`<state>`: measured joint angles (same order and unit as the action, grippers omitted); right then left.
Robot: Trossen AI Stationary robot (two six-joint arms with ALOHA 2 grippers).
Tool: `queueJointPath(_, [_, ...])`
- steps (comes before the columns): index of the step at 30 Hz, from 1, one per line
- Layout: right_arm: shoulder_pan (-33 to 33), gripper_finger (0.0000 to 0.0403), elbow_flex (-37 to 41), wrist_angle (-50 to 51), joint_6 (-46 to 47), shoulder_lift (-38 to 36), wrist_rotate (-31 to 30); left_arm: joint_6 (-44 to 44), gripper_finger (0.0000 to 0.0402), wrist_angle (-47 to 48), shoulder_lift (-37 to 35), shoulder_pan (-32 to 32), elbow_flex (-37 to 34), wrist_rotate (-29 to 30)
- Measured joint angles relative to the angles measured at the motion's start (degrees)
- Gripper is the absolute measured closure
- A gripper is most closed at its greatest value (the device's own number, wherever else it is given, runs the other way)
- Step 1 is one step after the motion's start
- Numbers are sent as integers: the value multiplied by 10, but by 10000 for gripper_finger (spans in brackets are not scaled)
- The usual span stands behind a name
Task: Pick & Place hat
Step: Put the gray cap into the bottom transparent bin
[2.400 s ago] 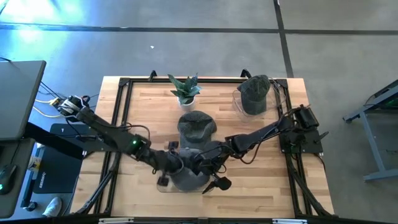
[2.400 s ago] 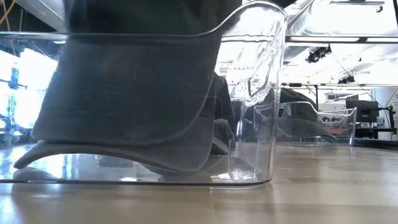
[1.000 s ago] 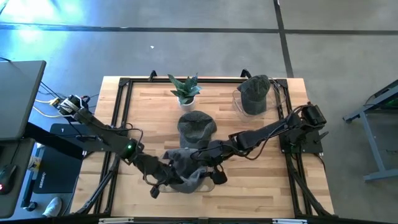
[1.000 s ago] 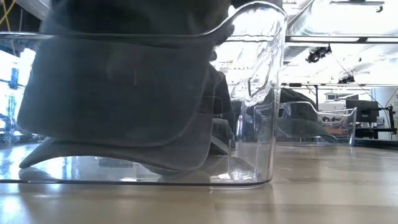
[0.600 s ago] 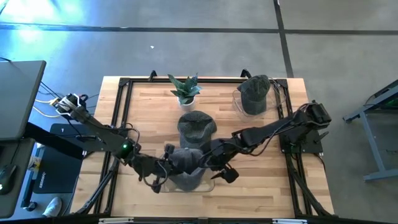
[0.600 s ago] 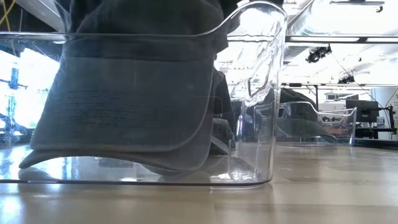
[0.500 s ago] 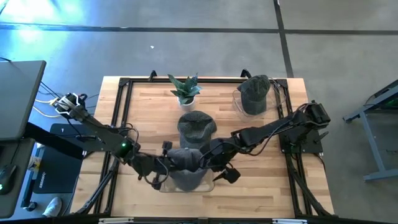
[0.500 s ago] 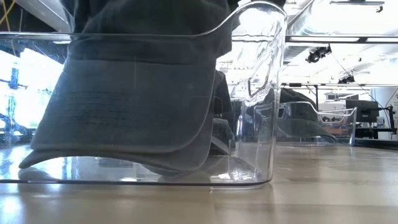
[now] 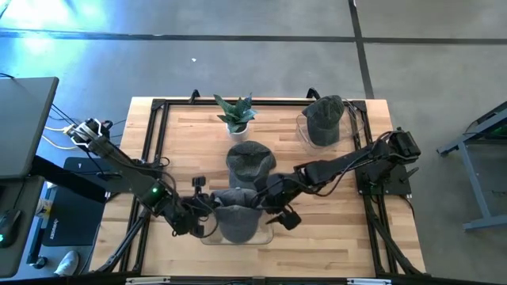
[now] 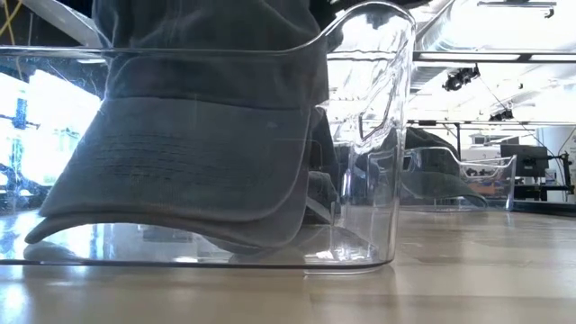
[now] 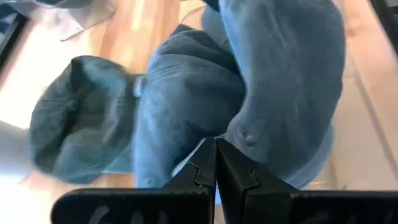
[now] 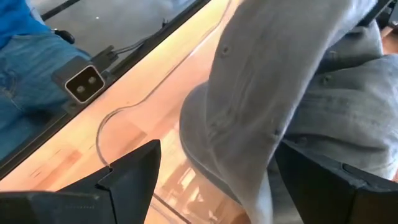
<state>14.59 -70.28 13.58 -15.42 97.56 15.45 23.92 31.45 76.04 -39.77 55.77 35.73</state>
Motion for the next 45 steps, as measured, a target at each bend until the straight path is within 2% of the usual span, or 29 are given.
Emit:
queueJointPath(4, [0,91,0,18,1,0,1,7,401,-17,21,-1,0,-41])
queueJointPath(9, [2,91,0,21,5,0,1,4,401,-34,22,-9,0,-53])
queueJointPath(15, [2,91,1,18,1,0,-1,5,401,-17,19,-7,1,-16])
queueJointPath(22, [-12,91,91,-168,19,1,-34,8,401,68,18,-8,45,61])
queueJointPath(27, [-18,92,126,-209,36,0,59,25,402,117,18,-8,89,87])
queueJointPath(30, [-11,91,132,-210,38,-6,76,31,401,118,18,-8,118,46])
queueJointPath(33, [-3,91,139,-207,49,-18,52,43,401,120,18,-8,147,-30])
queueJointPath(36, [2,91,139,-193,50,-32,18,56,401,123,18,-11,156,-70])
queueJointPath(39, [2,91,139,-186,60,-41,-14,75,401,124,22,-15,154,-79])
queueJointPath(45, [-1,91,139,-178,65,-42,-24,123,402,115,65,-32,131,-44])
